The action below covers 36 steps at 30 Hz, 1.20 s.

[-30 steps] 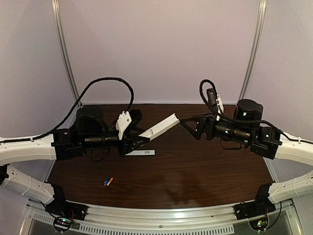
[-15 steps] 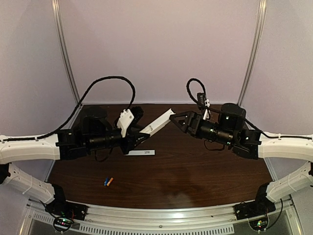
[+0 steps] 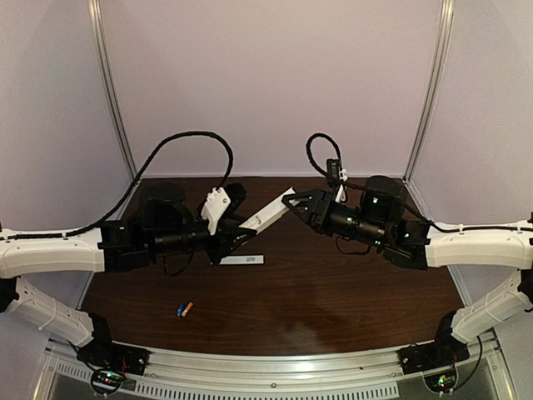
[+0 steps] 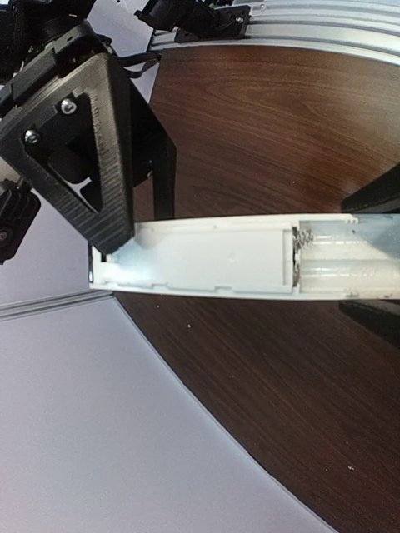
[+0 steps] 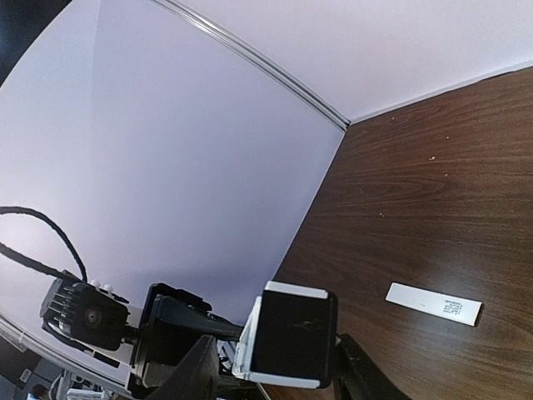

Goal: Load the batteries into the remote control
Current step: Pass from the left arm to the right

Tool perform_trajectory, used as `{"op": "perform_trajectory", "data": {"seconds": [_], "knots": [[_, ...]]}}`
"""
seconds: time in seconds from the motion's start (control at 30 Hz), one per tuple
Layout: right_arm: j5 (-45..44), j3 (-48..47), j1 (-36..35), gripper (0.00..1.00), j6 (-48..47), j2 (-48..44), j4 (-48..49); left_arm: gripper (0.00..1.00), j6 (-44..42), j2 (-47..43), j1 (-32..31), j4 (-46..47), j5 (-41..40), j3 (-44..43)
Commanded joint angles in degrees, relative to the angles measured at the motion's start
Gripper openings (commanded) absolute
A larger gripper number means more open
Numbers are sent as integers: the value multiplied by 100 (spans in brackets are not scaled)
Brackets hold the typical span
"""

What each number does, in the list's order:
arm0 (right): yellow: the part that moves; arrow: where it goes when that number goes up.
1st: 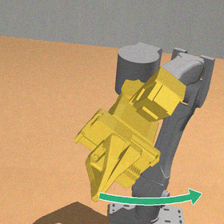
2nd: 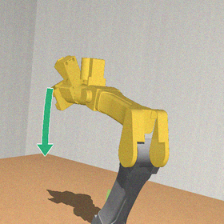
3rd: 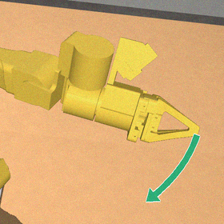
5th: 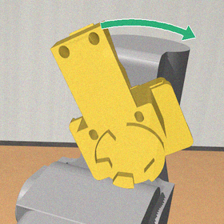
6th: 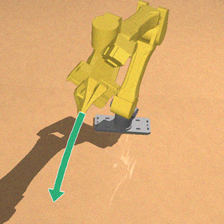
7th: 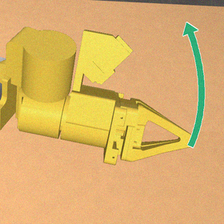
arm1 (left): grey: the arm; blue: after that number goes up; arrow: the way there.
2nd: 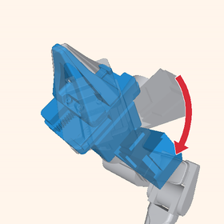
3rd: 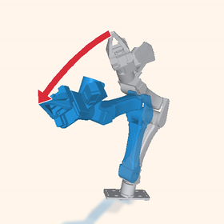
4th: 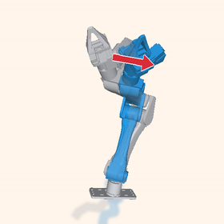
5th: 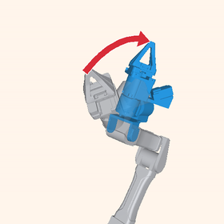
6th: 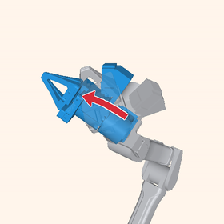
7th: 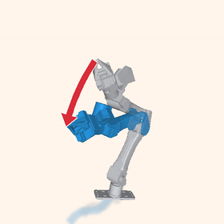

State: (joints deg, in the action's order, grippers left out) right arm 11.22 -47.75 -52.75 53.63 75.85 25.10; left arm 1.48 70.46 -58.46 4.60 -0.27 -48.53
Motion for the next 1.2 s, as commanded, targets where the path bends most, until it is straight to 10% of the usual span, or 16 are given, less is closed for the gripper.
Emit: {"op": "perform_trajectory", "data": {"seconds": [0.0, 0.43, 0.73, 1.17], "knots": [[-31, -147, -12, 46, 208, 71, 170, 0, 11, 11, -25, 323, 27, -132], [-166, 69, 118, 10, 467, 15, 265, 0, -90, 57, -156, -12, -11, -227], [-106, 410, 492, 0, 291, -329, -12, 78, 791, -706, -96, -1170, -628, -219], [119, 971, 999, 0, -374, -1055, -856, 54, 3252, -377, 1374, -4825, 622, -159]]}}
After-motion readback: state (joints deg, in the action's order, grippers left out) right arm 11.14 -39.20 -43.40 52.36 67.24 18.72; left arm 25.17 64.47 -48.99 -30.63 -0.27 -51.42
